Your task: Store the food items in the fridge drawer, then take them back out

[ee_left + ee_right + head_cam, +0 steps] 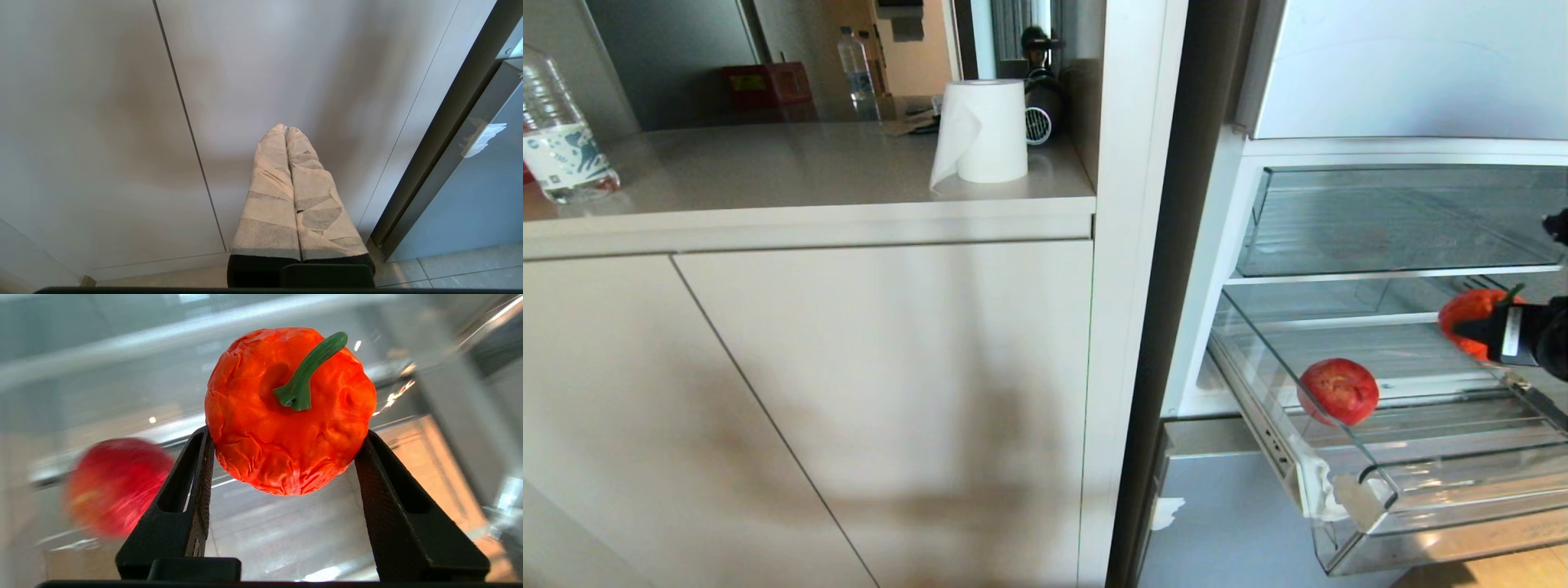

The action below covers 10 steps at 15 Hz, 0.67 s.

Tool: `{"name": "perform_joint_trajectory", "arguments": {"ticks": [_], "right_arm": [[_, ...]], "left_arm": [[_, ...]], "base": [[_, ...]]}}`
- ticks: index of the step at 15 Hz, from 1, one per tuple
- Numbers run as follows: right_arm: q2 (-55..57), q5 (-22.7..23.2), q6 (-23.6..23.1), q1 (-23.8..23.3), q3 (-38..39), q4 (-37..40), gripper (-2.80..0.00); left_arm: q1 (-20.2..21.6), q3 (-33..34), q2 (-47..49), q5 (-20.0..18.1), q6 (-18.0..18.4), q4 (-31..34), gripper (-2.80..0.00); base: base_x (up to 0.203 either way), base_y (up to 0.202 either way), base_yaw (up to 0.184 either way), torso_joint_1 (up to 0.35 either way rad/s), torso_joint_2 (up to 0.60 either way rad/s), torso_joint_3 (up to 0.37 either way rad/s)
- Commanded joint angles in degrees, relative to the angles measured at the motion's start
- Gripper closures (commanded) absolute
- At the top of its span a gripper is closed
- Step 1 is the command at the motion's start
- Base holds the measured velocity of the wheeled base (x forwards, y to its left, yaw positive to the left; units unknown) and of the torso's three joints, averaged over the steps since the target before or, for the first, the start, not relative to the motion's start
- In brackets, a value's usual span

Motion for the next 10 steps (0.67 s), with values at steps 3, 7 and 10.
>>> {"name": "perform_joint_trajectory", "arguments": {"ticks": [3, 7, 10], "right_arm": [[-19.38, 0.54, 0.19, 0.33, 4.38, -0.06, 0.0], [-36.86, 4.16, -2.18, 0.4, 12.59, 0.05, 0.0], [-50.76, 13.13, -7.29, 0.4, 24.65, 0.21, 0.0]], "left_arm": [[-0.01, 0.0, 0.07, 0.0, 0.0, 0.0, 0.0], [-0.01, 0.0, 0.09, 0.0, 0.0, 0.0, 0.0], [-0.01, 0.0, 0.09, 0.0, 0.0, 0.0, 0.0]], "base": [[0.0, 0.0, 0.0, 0.0, 0.0, 0.0], [0.0, 0.0, 0.0, 0.0, 0.0, 0.0], [0.0, 0.0, 0.0, 0.0, 0.0, 0.0]]}}
